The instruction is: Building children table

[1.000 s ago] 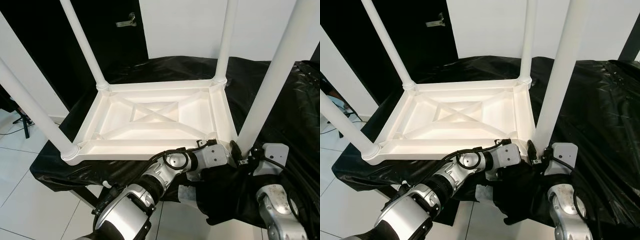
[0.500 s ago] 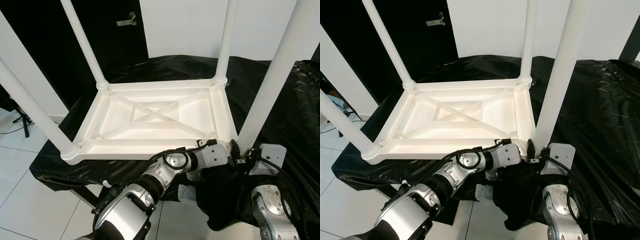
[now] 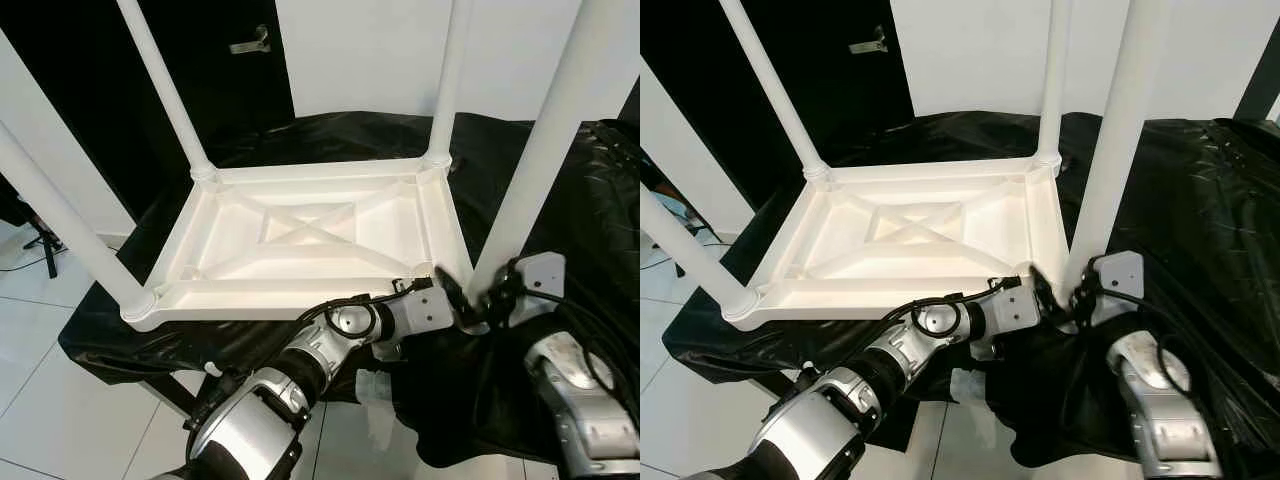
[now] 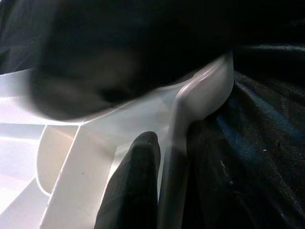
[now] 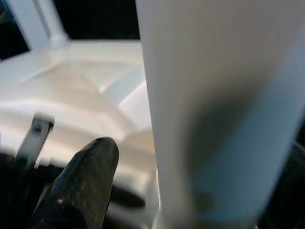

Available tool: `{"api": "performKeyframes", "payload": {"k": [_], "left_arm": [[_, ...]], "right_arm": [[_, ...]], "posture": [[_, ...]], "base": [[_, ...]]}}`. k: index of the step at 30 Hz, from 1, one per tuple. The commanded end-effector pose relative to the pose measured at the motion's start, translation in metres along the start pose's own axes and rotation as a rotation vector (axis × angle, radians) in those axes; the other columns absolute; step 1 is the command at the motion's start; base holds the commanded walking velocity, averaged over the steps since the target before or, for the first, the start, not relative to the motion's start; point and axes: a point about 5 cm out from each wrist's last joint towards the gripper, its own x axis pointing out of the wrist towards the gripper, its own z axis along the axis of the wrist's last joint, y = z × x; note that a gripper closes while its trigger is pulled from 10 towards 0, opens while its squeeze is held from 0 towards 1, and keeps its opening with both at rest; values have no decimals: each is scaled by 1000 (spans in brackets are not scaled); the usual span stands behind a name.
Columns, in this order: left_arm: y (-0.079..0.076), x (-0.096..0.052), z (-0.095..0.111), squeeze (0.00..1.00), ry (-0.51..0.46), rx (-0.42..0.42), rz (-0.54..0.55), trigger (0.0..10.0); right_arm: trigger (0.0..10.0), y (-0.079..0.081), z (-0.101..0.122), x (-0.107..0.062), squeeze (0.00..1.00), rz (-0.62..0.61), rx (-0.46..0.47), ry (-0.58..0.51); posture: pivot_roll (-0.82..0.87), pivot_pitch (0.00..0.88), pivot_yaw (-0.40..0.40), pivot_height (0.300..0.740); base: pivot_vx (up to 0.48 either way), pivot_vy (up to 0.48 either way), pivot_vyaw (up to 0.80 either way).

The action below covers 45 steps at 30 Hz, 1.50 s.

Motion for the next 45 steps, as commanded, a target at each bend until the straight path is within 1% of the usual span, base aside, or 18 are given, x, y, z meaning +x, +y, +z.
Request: {"api": "performKeyframes", "payload": {"k": [1, 9, 10, 16, 18, 21, 23, 28, 29, 32, 33, 34, 37, 38, 39, 40, 41, 45], "left_arm": [[-37, -4, -46, 0, 215, -109, -23, 10000], [-36, -5, -48, 0, 220, -111, -16, 10000], [-37, -5, -48, 0, 220, -112, -18, 10000], [-38, -4, -48, 0, 219, -113, -21, 10000], [-37, -5, -48, 0, 219, -110, -21, 10000], [-37, -4, -47, 0, 219, -108, -22, 10000], [-38, -4, -47, 0, 217, -111, -21, 10000], [-39, -3, -46, 0, 215, -112, -25, 10000], [-39, -3, -46, 0, 215, -112, -25, 10000], [-39, -3, -46, 0, 214, -111, -26, 10000], [-39, -3, -46, 0, 214, -111, -26, 10000], [-39, -3, -46, 0, 213, -110, -27, 10000], [-39, -3, -46, 0, 213, -110, -27, 10000], [-39, -3, -45, 0, 213, -110, -27, 10000], [-39, -3, -46, 0, 213, -125, -33, 10000], [-39, -3, -45, 1000, 204, -166, -37, 10000], [-36, -3, -42, 1000, 165, -200, -20, 10000], [-34, -3, -39, 1000, 136, -221, -7, 10000]], "right_arm": [[10000, 8, -7, 1, 0, 60, 30, 28], [10000, 2, -8, 3, 0, 75, 27, 38], [0, 2, -7, 2, 0, 97, 15, 35], [0, 2, -9, 0, 0, 126, 5, 49], [0, 4, -13, 0, 0, 101, 34, 58], [0, 14, -16, 1, 0, 22, 74, 52], [0, 29, -19, 1, 0, -102, 123, 43], [0, 39, -22, -2, 0, -226, 162, 49], [0, 39, -22, -2, 0, -226, 162, 49], [0, 29, -23, -7, 0, -389, 146, 45], [0, 29, -23, -7, 0, -389, 146, 45], [471, 29, -20, -6, 0, -397, 101, 33], [471, 29, -20, -6, 0, -397, 101, 33], [4941, 32, -19, -5, 0, -385, 83, 29], [10000, 33, -17, -5, 0, -385, 64, 26], [10000, 31, -16, -5, 0, -396, 56, 24], [10000, 27, -14, -6, 933, -418, 45, 20], [10000, 24, -13, -7, 933, -433, 39, 17]], "posture": [[31, 0, 84, 740], [36, 0, 82, 740], [36, 0, 82, 740], [33, 0, 85, 740], [31, 0, 84, 740], [33, 0, 83, 740], [33, 0, 82, 740], [29, 0, 84, 740], [29, 0, 84, 740], [26, 0, 85, 740], [26, 0, 85, 740], [27, 0, 84, 740], [27, 0, 84, 740], [27, 0, 84, 740], [31, 0, 81, 740], [31, 0, 80, 740], [31, 0, 78, 740], [31, 0, 78, 740]], "base": [[0, 0, 0], [0, 0, 0], [0, 0, 0], [0, 0, 0], [0, 0, 0], [0, 0, 0], [0, 0, 0], [0, 0, 0], [0, 0, 0], [0, 0, 0], [0, 0, 0], [0, 0, 0], [0, 0, 0], [0, 0, 0], [0, 0, 0], [0, 0, 0], [0, 0, 0], [0, 0, 0]]}}
